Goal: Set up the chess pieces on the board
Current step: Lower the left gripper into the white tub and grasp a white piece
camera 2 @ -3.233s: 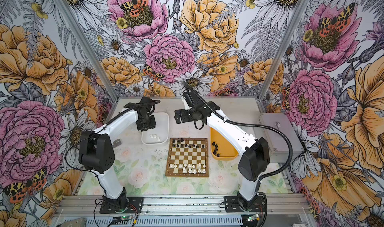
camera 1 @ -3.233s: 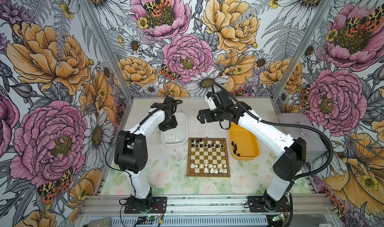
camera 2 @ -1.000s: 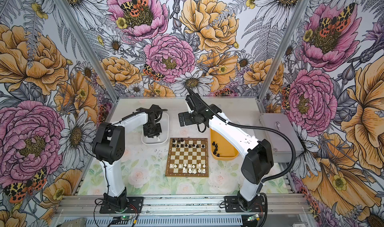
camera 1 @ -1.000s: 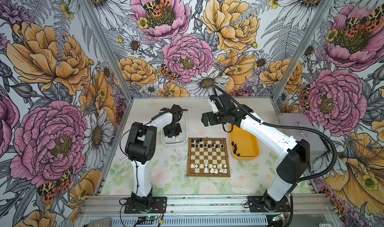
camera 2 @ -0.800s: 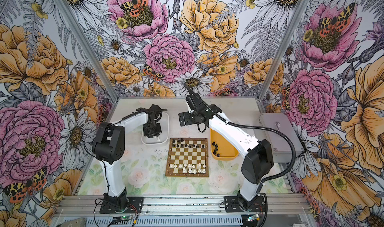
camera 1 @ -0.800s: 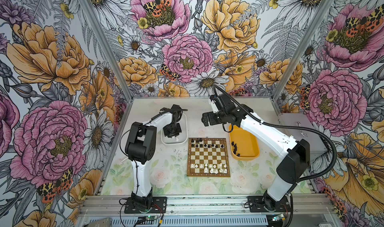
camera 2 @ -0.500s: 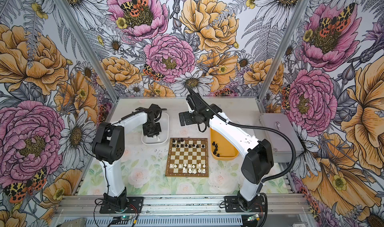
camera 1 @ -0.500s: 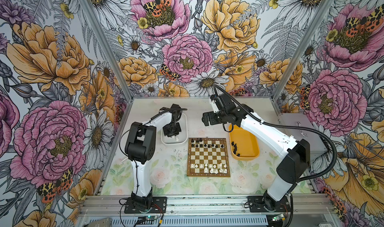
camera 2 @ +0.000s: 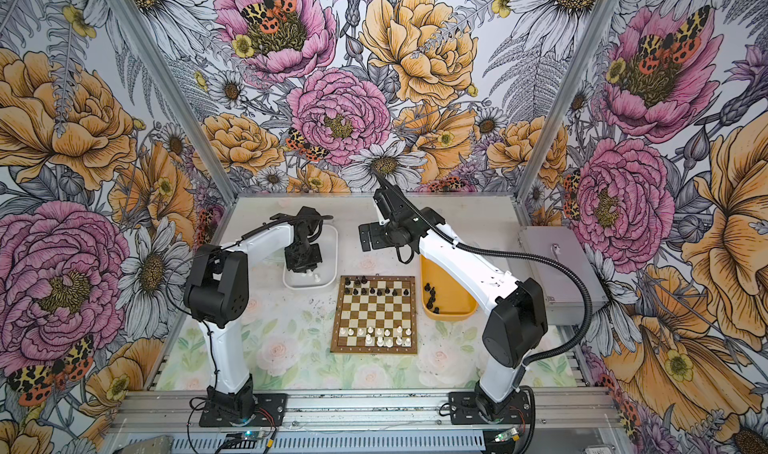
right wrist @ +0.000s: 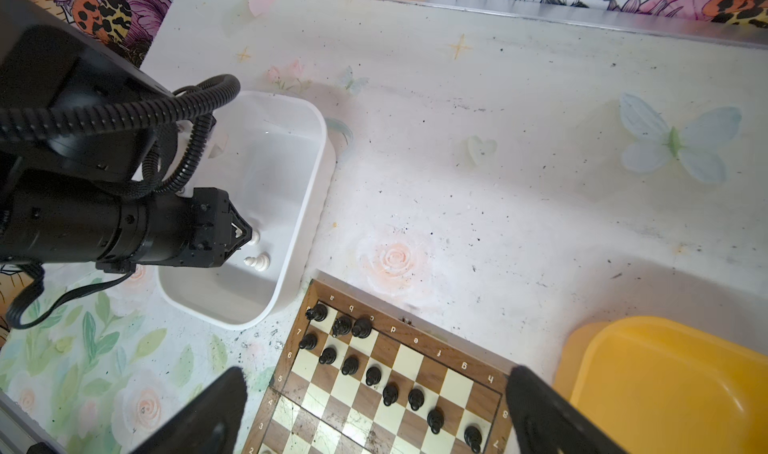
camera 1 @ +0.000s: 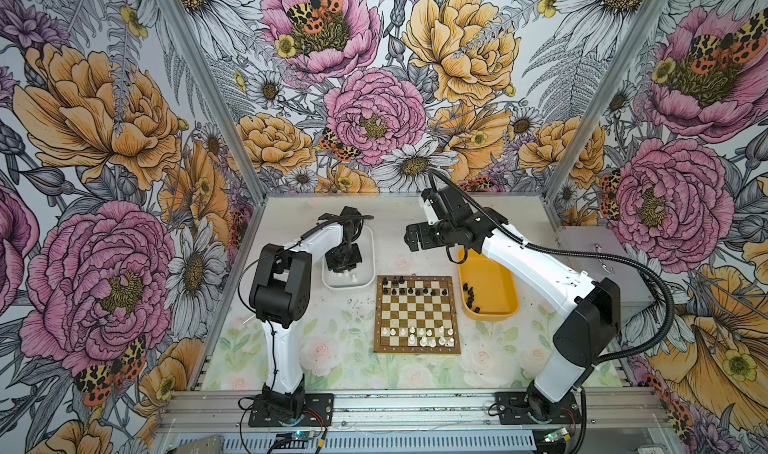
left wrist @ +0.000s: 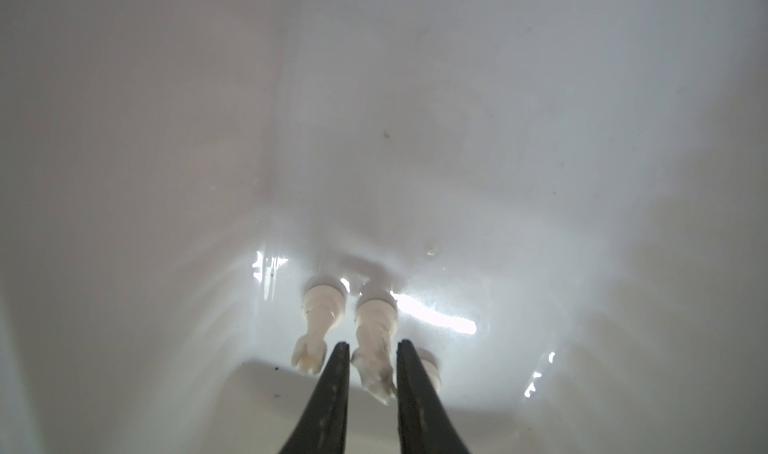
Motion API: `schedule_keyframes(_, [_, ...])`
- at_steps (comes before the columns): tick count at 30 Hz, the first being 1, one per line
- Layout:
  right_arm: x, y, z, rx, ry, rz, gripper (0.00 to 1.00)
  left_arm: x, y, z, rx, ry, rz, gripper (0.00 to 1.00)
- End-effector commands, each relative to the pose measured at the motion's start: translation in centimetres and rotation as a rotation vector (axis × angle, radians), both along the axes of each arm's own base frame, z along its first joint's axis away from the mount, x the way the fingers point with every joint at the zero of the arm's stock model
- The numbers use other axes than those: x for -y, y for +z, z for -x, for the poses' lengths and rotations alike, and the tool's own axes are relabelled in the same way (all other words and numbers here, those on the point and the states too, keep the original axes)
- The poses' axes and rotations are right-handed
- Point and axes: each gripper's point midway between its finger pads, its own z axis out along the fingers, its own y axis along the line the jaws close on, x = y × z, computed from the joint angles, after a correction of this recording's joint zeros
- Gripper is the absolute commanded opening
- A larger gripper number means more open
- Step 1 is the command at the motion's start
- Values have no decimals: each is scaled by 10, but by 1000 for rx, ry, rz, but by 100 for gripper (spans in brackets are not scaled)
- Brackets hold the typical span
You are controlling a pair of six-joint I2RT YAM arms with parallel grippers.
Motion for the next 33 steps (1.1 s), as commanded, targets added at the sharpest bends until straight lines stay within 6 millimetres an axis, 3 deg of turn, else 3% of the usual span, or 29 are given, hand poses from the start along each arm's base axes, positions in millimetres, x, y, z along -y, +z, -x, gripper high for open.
schedule_keyframes(1, [2, 13, -4, 41, 0, -22, 100, -1, 1, -9, 22, 2, -1, 21])
schedule_keyframes(20, [11, 11, -5, 41, -15, -11, 100, 6, 1, -7, 16, -21, 5, 8])
schedule_keyframes(27, [13, 12, -5, 45, -17, -12, 100, 9, 7, -9, 31, -24, 6, 0])
schedule_keyframes(33, [14, 12, -4, 45, -19, -11, 100, 10, 19, -14, 56, -32, 2, 0])
